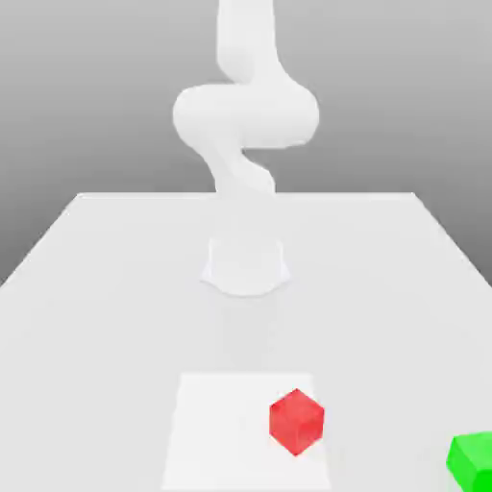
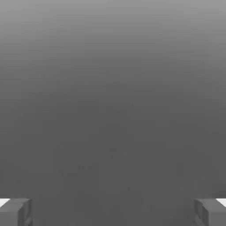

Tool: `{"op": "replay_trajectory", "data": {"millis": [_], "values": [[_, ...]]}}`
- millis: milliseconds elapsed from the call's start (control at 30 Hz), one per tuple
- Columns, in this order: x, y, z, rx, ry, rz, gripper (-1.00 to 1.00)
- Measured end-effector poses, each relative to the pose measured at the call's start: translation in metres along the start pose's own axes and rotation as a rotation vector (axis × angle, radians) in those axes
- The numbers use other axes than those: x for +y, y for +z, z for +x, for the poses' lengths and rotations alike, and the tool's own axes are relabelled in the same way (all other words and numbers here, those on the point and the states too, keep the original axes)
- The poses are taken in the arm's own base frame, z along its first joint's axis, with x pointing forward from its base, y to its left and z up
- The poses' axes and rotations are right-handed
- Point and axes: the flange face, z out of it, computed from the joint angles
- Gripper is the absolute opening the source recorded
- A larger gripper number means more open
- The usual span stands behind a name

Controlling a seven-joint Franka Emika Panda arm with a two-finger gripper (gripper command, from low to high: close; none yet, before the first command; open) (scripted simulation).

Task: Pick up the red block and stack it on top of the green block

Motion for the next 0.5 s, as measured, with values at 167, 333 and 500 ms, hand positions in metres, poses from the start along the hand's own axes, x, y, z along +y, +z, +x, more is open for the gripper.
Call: {"op": "replay_trajectory", "data": {"millis": [167,333,500], "values": [[0.009,0.113,-0.028,-0.156,-0.138,-0.075,0.0],[0.032,0.211,-0.076,-0.306,-0.275,-0.145,0.0],[0.068,0.291,-0.138,-0.454,-0.416,-0.214,0.0]]}}
